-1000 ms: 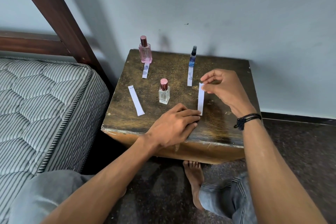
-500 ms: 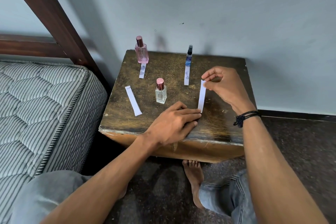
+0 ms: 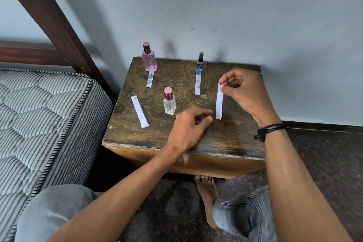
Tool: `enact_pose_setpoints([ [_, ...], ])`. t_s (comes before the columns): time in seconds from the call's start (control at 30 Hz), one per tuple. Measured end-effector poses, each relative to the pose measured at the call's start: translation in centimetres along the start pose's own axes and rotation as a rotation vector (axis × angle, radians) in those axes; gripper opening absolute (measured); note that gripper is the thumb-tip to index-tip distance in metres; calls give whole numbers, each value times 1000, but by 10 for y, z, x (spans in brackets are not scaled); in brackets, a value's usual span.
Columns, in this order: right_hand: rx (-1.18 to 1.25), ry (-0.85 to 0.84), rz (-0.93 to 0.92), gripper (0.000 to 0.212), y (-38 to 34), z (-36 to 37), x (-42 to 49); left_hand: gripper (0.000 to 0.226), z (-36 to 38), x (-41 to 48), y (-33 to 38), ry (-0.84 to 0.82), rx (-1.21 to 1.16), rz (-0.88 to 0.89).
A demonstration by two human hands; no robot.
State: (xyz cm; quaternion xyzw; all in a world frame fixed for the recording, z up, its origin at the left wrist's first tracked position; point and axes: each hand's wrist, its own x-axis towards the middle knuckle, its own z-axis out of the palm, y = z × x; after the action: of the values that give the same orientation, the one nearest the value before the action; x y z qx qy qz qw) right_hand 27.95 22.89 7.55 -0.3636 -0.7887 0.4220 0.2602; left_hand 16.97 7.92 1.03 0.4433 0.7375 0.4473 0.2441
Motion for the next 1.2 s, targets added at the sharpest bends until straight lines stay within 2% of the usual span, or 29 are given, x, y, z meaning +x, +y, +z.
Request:
enact_pose_setpoints([
  [0.13,-15,-8,-14,25,-4,-3,-1,28,4,5,5,-23,-246,-161],
  [0.43,-14,8,-35,27,-9,-7,-4,15,12,6,19,-88,-571,-251],
  [0.97,32,7,-4,27,-7,-14,-5,11,12,8,16,-118,-573,-335],
  [1.2,46,12,-4,28,-4,-14,-5,13,14,9,15,-156,-704,-342],
])
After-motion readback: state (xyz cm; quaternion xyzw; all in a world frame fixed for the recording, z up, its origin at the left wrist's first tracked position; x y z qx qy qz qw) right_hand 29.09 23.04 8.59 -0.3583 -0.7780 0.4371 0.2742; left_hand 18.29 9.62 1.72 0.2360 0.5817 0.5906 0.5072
